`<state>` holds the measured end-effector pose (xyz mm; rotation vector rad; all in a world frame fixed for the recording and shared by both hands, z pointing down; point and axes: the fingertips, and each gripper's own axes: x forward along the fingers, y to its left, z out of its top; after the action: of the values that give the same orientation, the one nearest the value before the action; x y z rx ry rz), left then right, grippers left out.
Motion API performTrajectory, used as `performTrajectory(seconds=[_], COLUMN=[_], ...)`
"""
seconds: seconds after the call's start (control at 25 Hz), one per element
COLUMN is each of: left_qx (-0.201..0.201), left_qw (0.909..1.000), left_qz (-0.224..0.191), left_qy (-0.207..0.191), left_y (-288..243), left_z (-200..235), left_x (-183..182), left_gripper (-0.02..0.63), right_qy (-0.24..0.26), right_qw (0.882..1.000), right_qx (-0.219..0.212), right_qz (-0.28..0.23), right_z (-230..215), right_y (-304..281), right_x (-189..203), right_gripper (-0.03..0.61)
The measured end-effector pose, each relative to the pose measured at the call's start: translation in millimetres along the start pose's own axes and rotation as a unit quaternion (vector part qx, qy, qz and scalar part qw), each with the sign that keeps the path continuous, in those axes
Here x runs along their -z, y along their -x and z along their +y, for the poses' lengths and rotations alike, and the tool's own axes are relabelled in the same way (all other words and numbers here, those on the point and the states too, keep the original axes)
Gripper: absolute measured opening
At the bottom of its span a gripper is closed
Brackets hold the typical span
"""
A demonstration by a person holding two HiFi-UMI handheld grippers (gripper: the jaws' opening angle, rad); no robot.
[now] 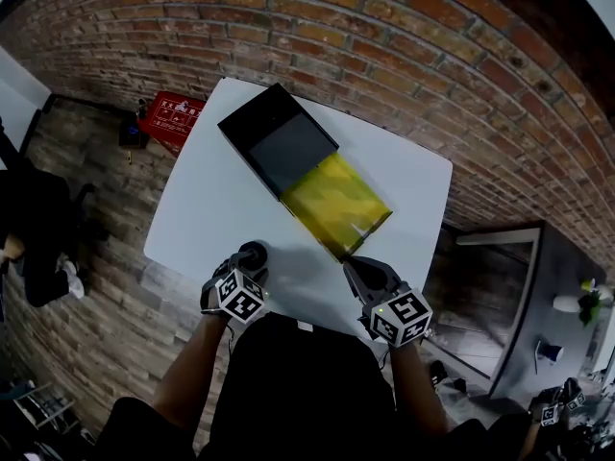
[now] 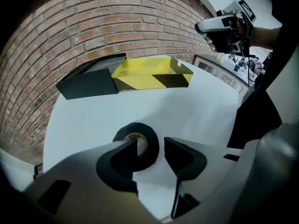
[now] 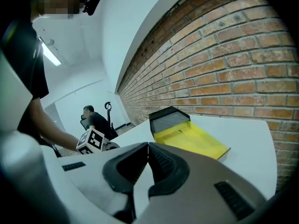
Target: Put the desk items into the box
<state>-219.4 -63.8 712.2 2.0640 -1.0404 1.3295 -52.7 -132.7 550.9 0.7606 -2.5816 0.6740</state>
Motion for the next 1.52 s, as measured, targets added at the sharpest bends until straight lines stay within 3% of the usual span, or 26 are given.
performTrajectory(seconds=[0.32,0.76,1.12,1.52], left_qx=[0.002,0.015,-0.011,-0.019], left_qw=[0.9976,0.9969,0.9989,0.9929], left_qz=[0.045,0.066,0.011,-0.055], left_qy=[-0.052,-0.039,-0.044,-0.104], left_y=[-8.8,-6.9,17.8,38.1], left_z=[0.0,-2.0,2.8,8.6], left_x=[1.7,-1.0,-45.3,-135.3], left_gripper=[0.147,0.130,0.128,0.128], right_qy=[-0.003,-0.011,-0.018,-0.016], right_qw=[1.000,1.000,1.000,0.999], right_qx=[0.009,0.010,0.007,0.010], right_qz=[0.003,-0.002,-0.011,-0.027], right_z=[-12.0,-18.7,-23.2,-28.5], right_y=[10.6,18.6,21.6,29.4], right_x=[5.3,7.8,9.5,7.1], right_gripper=[0.021,0.021,0.021,0.021])
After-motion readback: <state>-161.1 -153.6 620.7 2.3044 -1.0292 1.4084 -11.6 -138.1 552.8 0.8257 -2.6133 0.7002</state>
